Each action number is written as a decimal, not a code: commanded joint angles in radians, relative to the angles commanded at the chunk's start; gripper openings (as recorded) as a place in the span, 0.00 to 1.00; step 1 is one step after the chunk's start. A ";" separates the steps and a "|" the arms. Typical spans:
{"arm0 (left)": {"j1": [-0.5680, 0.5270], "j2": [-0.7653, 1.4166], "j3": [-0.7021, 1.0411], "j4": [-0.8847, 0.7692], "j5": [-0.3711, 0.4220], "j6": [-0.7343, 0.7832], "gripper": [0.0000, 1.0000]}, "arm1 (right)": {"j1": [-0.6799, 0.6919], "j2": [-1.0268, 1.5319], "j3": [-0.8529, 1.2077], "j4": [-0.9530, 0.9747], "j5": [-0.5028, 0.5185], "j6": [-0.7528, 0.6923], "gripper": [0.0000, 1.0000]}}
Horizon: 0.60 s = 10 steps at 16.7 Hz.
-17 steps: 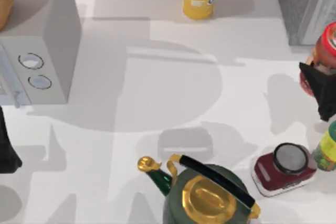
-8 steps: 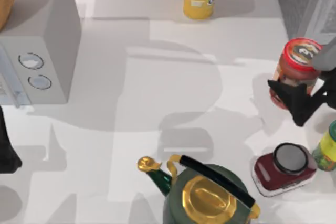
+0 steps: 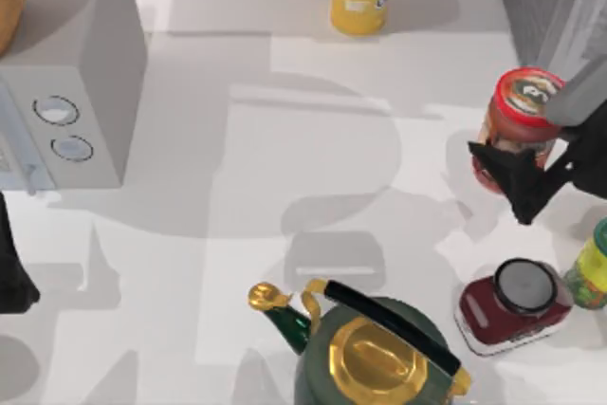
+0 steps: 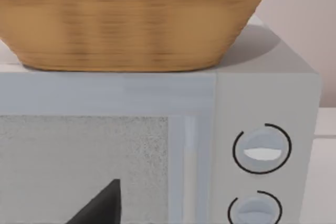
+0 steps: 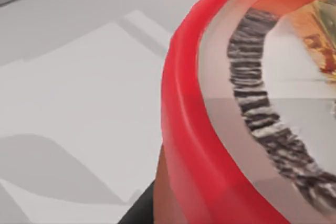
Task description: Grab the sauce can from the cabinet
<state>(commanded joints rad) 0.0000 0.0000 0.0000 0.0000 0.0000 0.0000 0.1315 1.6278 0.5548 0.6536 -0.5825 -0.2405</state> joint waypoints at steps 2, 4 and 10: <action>0.000 0.000 0.000 0.000 0.000 0.000 1.00 | 0.027 0.095 0.029 0.064 0.026 0.014 0.00; 0.000 0.000 0.000 0.000 0.000 0.000 1.00 | 0.053 0.180 0.058 0.125 0.055 0.028 0.00; 0.000 0.000 0.000 0.000 0.000 0.000 1.00 | 0.072 0.232 0.077 0.172 0.077 0.039 0.00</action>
<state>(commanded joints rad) 0.0000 0.0000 0.0000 0.0000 0.0000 0.0000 0.2030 1.8601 0.6318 0.8253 -0.5054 -0.2020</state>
